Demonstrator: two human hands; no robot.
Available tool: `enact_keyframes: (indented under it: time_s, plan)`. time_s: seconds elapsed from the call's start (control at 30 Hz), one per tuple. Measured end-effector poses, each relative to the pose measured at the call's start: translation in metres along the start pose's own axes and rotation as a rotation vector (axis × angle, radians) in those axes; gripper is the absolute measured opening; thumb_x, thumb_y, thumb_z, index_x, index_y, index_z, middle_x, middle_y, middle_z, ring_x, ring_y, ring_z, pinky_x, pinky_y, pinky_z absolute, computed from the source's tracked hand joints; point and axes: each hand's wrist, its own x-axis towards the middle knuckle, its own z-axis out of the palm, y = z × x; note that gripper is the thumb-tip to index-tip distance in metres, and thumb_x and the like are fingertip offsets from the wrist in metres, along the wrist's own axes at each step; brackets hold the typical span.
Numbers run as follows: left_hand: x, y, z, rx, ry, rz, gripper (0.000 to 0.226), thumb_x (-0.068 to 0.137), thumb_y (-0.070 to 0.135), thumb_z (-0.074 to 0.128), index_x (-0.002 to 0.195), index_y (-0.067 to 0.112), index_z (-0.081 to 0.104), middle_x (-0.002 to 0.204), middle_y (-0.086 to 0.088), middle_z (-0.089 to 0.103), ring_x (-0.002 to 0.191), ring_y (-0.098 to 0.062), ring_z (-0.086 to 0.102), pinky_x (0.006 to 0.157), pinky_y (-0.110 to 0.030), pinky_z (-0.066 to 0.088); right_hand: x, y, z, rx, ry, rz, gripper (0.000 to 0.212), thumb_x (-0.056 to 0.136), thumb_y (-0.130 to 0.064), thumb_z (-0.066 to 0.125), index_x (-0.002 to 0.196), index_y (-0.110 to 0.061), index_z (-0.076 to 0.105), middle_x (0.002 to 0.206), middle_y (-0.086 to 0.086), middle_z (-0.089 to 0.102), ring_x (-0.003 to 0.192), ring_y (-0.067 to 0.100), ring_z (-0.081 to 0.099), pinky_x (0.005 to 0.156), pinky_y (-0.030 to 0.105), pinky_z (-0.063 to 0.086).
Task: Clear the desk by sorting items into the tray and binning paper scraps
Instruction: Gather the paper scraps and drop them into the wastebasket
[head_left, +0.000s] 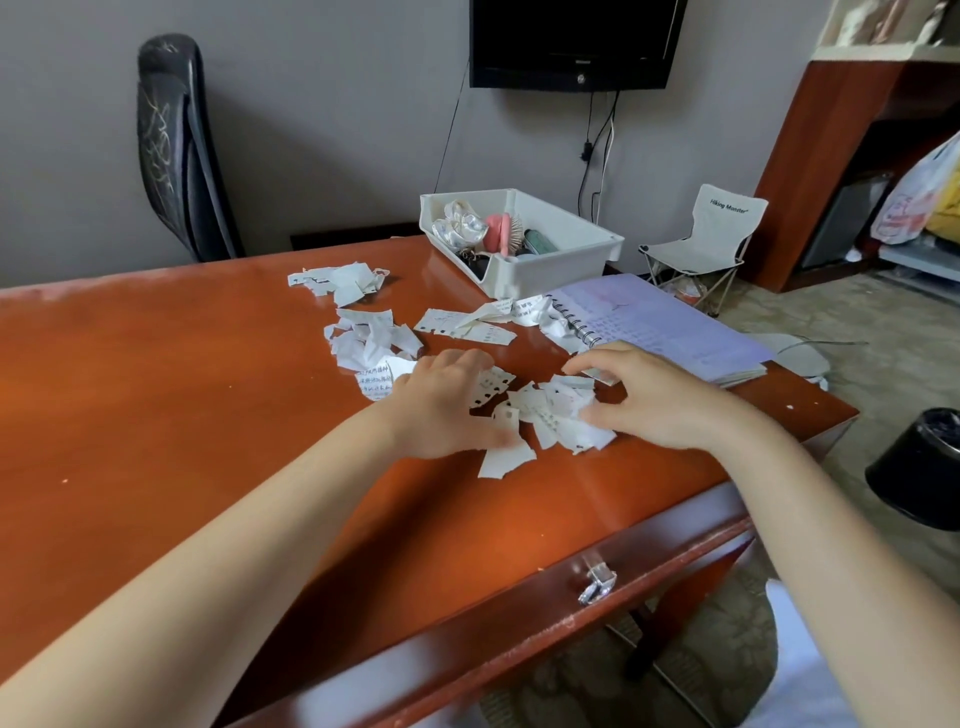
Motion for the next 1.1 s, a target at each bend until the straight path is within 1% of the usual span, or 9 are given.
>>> enact_keyframes:
  time_s: [0.1, 0.2, 0.43, 0.53, 0.67, 0.83, 0.93, 1.03, 1.1]
  plan:
    - [0.005, 0.002, 0.002, 0.017, -0.082, -0.051, 0.105, 0.069, 0.058, 0.071, 0.148, 0.022, 0.013, 0.155, -0.002, 0.02, 0.142, -0.025, 0.018, 0.115, -0.049, 0.023, 0.01, -0.004, -0.011, -0.115, -0.244, 0.028, 0.079, 0.082, -0.029, 0.071, 0.146, -0.033, 0.025, 0.153, -0.011, 0.023, 0.139, 0.012, 0.028, 0.112, 0.03, 0.029]
    - [0.01, 0.004, 0.0, 0.056, -0.082, -0.049, 0.107, 0.067, 0.058, 0.072, 0.148, 0.017, 0.015, 0.15, -0.005, 0.027, 0.139, -0.025, 0.022, 0.112, -0.044, 0.028, 0.022, -0.008, -0.016, -0.211, -0.336, 0.047, 0.089, 0.078, -0.032, 0.075, 0.148, -0.035, 0.02, 0.152, -0.007, 0.024, 0.137, 0.015, 0.032, 0.111, 0.034, 0.033]
    - [0.016, 0.013, -0.007, 0.071, -0.147, -0.032, 0.07, 0.073, 0.05, 0.072, 0.127, 0.015, 0.043, 0.123, -0.005, 0.052, 0.108, -0.021, 0.048, 0.092, -0.035, 0.046, 0.035, -0.011, -0.011, -0.054, -0.372, 0.011, 0.06, 0.077, -0.018, 0.075, 0.129, -0.028, 0.045, 0.091, -0.007, 0.049, 0.075, 0.007, 0.049, 0.076, 0.026, 0.043]
    - [0.014, 0.014, -0.006, 0.034, -0.151, -0.026, 0.068, 0.078, 0.044, 0.07, 0.132, 0.015, 0.042, 0.127, -0.004, 0.053, 0.103, -0.019, 0.05, 0.086, -0.03, 0.043, 0.036, -0.007, -0.009, -0.041, -0.366, -0.004, 0.041, 0.077, -0.021, 0.075, 0.109, -0.027, 0.05, 0.086, -0.007, 0.048, 0.073, 0.009, 0.047, 0.074, 0.027, 0.042]
    - [0.009, 0.013, -0.006, -0.015, -0.106, -0.044, 0.075, 0.08, 0.044, 0.068, 0.142, 0.019, 0.035, 0.139, -0.003, 0.045, 0.121, -0.022, 0.047, 0.092, -0.027, 0.04, 0.035, -0.008, -0.008, -0.044, -0.355, -0.022, 0.031, 0.078, -0.02, 0.075, 0.077, -0.026, 0.045, 0.078, -0.008, 0.044, 0.067, 0.006, 0.042, 0.066, 0.021, 0.038]
    - [0.005, 0.01, -0.006, -0.007, -0.063, -0.051, 0.07, 0.079, 0.044, 0.069, 0.136, 0.011, 0.043, 0.128, -0.006, 0.054, 0.103, -0.021, 0.055, 0.081, -0.027, 0.051, 0.033, -0.006, -0.01, -0.044, -0.322, -0.031, 0.028, 0.078, -0.021, 0.075, 0.073, -0.027, 0.048, 0.072, -0.007, 0.044, 0.064, 0.009, 0.042, 0.065, 0.025, 0.036]
    - [0.005, 0.009, -0.006, 0.021, -0.018, -0.066, 0.061, 0.083, 0.042, 0.066, 0.127, 0.005, 0.044, 0.118, -0.008, 0.054, 0.09, -0.017, 0.047, 0.06, -0.02, 0.04, 0.034, -0.004, -0.008, -0.058, -0.283, -0.036, 0.035, 0.078, -0.025, 0.075, 0.066, -0.02, 0.042, 0.07, -0.002, 0.036, 0.064, 0.015, 0.034, 0.064, 0.032, 0.03]
    - [0.007, 0.007, -0.007, -0.033, 0.015, -0.055, 0.056, 0.086, 0.038, 0.063, 0.127, 0.005, 0.045, 0.117, -0.008, 0.055, 0.089, -0.015, 0.045, 0.067, -0.021, 0.039, 0.033, -0.004, -0.007, -0.083, -0.219, -0.047, 0.043, 0.081, -0.028, 0.072, 0.064, -0.016, 0.035, 0.069, -0.002, 0.028, 0.062, 0.013, 0.027, 0.06, 0.029, 0.024]
    - [0.008, 0.006, -0.009, -0.078, 0.017, -0.064, 0.041, 0.087, 0.037, 0.062, 0.111, 0.006, 0.05, 0.092, -0.001, 0.054, 0.075, -0.013, 0.045, 0.056, -0.014, 0.036, 0.031, -0.005, -0.011, -0.08, -0.173, -0.046, 0.044, 0.083, -0.028, 0.07, 0.064, -0.015, 0.032, 0.066, -0.003, 0.025, 0.058, 0.012, 0.023, 0.055, 0.027, 0.02]
